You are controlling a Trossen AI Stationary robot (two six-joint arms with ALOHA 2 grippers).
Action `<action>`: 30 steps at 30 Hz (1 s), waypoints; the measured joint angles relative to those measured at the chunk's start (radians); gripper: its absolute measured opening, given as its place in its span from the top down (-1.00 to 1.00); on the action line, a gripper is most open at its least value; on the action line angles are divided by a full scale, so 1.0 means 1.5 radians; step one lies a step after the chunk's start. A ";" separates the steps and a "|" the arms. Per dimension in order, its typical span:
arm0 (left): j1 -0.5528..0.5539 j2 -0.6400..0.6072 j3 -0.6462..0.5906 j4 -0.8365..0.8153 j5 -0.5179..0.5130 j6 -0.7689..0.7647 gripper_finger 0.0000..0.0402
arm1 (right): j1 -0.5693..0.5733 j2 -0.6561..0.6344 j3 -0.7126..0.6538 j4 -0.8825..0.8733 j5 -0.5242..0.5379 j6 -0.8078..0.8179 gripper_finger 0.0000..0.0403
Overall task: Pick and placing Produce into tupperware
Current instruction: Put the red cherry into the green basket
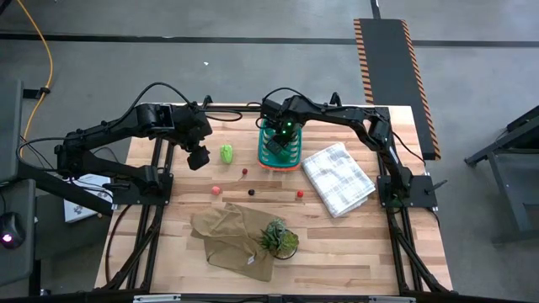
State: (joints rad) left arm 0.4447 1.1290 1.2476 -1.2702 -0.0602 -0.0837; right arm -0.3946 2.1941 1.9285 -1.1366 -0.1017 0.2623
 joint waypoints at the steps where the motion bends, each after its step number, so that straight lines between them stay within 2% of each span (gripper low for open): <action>1: 0.000 0.000 0.000 0.000 0.000 0.000 -0.24 | 0.000 0.000 0.000 0.000 0.000 0.000 0.54; 9: 0.000 0.000 0.000 0.000 0.000 0.000 -0.24 | 0.002 -0.005 0.000 0.025 0.001 0.000 0.54; 14: 0.000 0.000 0.000 0.000 0.000 0.000 -0.24 | 0.002 -0.050 0.013 0.043 0.031 -0.009 0.54; 21: 0.000 0.000 0.000 0.000 0.000 0.000 -0.24 | 0.016 -0.142 0.014 0.058 0.145 -0.006 0.54; 30: 0.000 0.000 0.000 0.000 0.000 0.000 -0.24 | 0.085 -0.248 0.014 0.053 0.307 0.019 0.54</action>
State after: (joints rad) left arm 0.4450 1.1294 1.2478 -1.2705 -0.0605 -0.0835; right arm -0.2677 1.8218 1.9491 -1.0574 0.3594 0.2908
